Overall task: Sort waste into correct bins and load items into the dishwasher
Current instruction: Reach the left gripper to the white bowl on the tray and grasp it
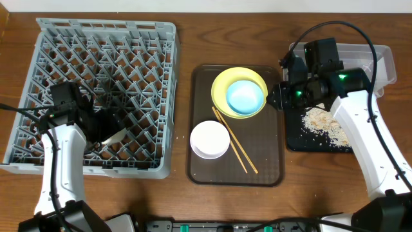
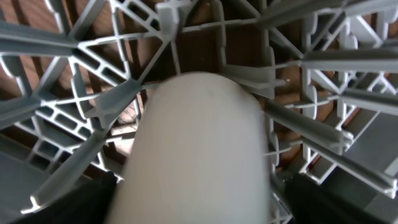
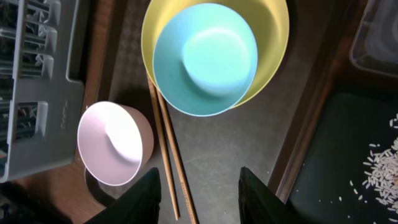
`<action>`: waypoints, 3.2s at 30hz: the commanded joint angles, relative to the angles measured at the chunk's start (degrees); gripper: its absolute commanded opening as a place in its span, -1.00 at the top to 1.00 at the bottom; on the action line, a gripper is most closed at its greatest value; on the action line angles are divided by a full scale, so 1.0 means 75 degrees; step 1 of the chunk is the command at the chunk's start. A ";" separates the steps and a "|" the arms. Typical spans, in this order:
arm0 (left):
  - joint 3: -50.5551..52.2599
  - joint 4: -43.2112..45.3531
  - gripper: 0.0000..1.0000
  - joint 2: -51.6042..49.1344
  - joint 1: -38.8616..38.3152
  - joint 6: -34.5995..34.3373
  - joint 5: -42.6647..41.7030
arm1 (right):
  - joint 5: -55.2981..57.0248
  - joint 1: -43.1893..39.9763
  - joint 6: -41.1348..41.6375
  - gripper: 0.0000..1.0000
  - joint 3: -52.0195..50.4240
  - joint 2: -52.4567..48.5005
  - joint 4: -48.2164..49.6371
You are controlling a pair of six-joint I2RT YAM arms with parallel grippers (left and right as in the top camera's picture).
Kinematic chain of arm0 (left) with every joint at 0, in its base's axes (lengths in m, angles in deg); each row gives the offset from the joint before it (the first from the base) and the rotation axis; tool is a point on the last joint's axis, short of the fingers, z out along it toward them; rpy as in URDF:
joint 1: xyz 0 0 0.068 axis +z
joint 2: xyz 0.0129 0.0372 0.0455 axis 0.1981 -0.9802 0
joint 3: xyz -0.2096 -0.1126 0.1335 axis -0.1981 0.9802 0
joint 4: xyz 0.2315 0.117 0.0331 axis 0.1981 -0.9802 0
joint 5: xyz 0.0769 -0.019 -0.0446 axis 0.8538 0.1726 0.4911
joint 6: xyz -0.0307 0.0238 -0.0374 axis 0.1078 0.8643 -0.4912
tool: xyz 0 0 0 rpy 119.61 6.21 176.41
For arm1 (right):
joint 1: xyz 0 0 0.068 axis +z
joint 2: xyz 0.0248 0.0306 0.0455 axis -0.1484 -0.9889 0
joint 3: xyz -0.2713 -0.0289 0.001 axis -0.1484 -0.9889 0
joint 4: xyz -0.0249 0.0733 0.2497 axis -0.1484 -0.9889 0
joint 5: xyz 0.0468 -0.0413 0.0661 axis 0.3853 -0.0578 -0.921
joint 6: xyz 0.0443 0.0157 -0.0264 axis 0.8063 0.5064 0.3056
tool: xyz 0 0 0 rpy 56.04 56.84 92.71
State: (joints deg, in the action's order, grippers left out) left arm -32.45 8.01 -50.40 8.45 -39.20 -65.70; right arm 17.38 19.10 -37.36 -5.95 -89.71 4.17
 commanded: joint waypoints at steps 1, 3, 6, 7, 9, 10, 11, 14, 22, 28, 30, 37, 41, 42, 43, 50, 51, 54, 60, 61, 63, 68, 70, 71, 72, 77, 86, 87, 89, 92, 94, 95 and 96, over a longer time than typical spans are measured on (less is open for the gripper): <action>-0.0154 -0.0003 -0.87 -0.0020 0.0047 0.0052 0.0082 | -0.0003 -0.0058 -0.0102 0.20 0.0154 0.0163 -0.0050; -0.0178 -0.0006 -0.89 0.0079 0.0047 0.0052 0.0082 | 0.0009 -0.0061 -0.0102 0.18 0.0154 0.0163 -0.0050; -0.0318 -0.0079 -0.91 0.0396 0.0047 0.0052 0.0023 | 0.0289 -0.0070 -0.0102 0.13 0.0154 0.0166 -0.0064; -0.0402 -0.0160 -0.92 0.0510 0.0038 0.0052 0.0020 | 0.0452 -0.0076 -0.0102 0.11 0.0157 0.0166 -0.0090; -0.0615 -0.0332 -0.93 0.0769 -0.0041 0.0052 0.0009 | 0.0796 -0.0128 -0.0099 0.11 0.0163 0.0184 -0.0178; -0.0717 -0.0402 -0.93 0.0906 -0.0131 0.0052 0.0000 | 0.0924 -0.0189 -0.0099 0.10 0.0163 0.0210 -0.0213; -0.0793 -0.0460 -0.93 0.1020 -0.0239 0.0052 0.0003 | 0.1017 -0.0239 -0.0099 0.10 0.0166 0.0227 -0.0245; -0.0877 -0.0498 -0.94 0.1390 -0.0807 0.0052 0.0003 | 0.1227 -0.0487 -0.0099 0.09 0.0166 0.0356 -0.0385; -0.0880 -0.0099 -0.96 0.1425 -0.4089 0.0050 0.0032 | 0.1221 -0.1311 -0.0099 -0.07 0.0166 0.0799 -0.0697; -0.0877 0.0592 -0.96 0.0705 -0.6207 0.0052 0.0035 | 0.1221 -0.1408 -0.0102 -0.09 0.0166 0.0799 -0.0842; -0.0877 0.0729 -0.96 0.0358 -0.6744 0.0052 0.0032 | 0.1221 -0.1408 -0.0102 -0.10 0.0166 0.0799 -0.0854; -0.0877 0.0956 -0.96 -0.0950 -0.7956 0.0055 0.0029 | 0.1221 -0.1408 -0.0102 -0.11 0.0166 0.0799 -0.0863; -0.0877 0.1049 -0.95 -0.1845 -0.8370 0.0055 0.0035 | 0.1221 -0.1408 -0.0099 -0.11 0.0166 0.0799 -0.0863; -0.0877 0.1064 -0.94 -0.2022 -0.8416 0.0055 0.0035 | 0.1221 -0.1408 -0.0102 -0.11 0.0166 0.0799 -0.0863; -0.0877 0.1081 -0.89 -0.2189 -0.8463 0.0055 0.0035 | 0.1221 -0.1408 -0.0099 -0.11 0.0166 0.0799 -0.0863; -0.0877 0.1116 -0.39 -0.3022 -0.8562 0.0058 0.0259 | 0.1221 -0.1408 -0.0099 -0.11 0.0166 0.0799 -0.0868; -0.0877 0.1113 -0.29 -0.3037 -0.8562 0.0058 0.0364 | 0.1221 -0.1408 -0.0099 -0.10 0.0166 0.0799 -0.0871; -0.0877 0.1195 0.26 -0.3045 -0.8562 0.0058 0.0463 | 0.1221 -0.1408 -0.0099 -0.10 0.0166 0.0799 -0.0874; -0.0880 0.1329 0.84 -0.3045 -0.8562 0.0055 0.0460 | 0.1224 -0.1408 -0.0102 -0.10 0.0166 0.0799 -0.0915; -0.0889 0.1335 0.84 -0.3042 -0.8562 0.0055 0.0460 | 0.1224 -0.1408 -0.0102 -0.10 0.0166 0.0799 -0.0915; -0.0927 0.1332 0.85 -0.3010 -0.8562 0.0055 0.0460 | 0.1221 -0.1408 -0.0102 -0.09 0.0166 0.0799 -0.0918; -0.1195 0.1274 0.85 -0.2646 -0.8562 0.0058 0.0458 | 0.1221 -0.1408 -0.0102 -0.08 0.0166 0.0799 -0.0921; -0.1320 0.1274 0.85 -0.2375 -0.8562 0.0058 0.0458 | 0.1221 -0.1408 -0.0102 -0.07 0.0166 0.0799 -0.0921; -0.1387 0.1276 0.85 -0.2060 -0.8559 0.0058 0.0458 | 0.1221 -0.1408 -0.0102 -0.07 0.0166 0.0799 -0.0924; -0.1396 0.1282 0.85 -0.1868 -0.8550 0.0061 0.0460 | 0.1224 -0.1408 -0.0102 -0.07 0.0166 0.0799 -0.0924; -0.1402 0.1306 0.85 -0.0947 -0.8268 0.0061 0.0460 | 0.1224 -0.1408 -0.0102 -0.07 0.0166 0.0799 -0.0918; -0.1399 0.1422 0.85 -0.0122 -0.7542 0.0117 0.0458 | 0.1221 -0.1408 -0.0099 -0.06 0.0166 0.0799 -0.0921; -0.1396 0.1419 0.80 -0.0169 -0.7586 0.0114 0.0458 | 0.1221 -0.1408 -0.0099 -0.07 0.0166 0.0799 -0.0921; -0.1384 0.1422 0.74 -0.0289 -0.7717 0.0114 0.0460 | 0.1221 -0.1408 -0.0102 -0.07 0.0166 0.0799 -0.0921; -0.1384 0.1422 0.70 -0.0621 -0.7991 0.0111 0.0463 | 0.1221 -0.1408 -0.0102 -0.08 0.0166 0.0799 -0.0921; -0.1384 0.1419 0.57 -0.1029 -0.8297 0.0114 0.0510 | 0.1224 -0.1408 -0.0102 -0.07 0.0166 0.0799 -0.0921; -0.1384 0.1413 0.55 -0.1151 -0.8387 0.0111 0.0583 | 0.1221 -0.1408 -0.0102 -0.08 0.0166 0.0799 -0.0921; -0.1384 0.1393 0.49 -0.1311 -0.8515 0.0111 0.0717 | 0.1224 -0.1408 -0.0102 -0.08 0.0166 0.0799 -0.0921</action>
State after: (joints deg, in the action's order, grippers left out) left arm -41.96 18.68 -56.21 -52.62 -38.92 -62.09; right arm 26.41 8.77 -37.60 -5.75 -84.35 -2.67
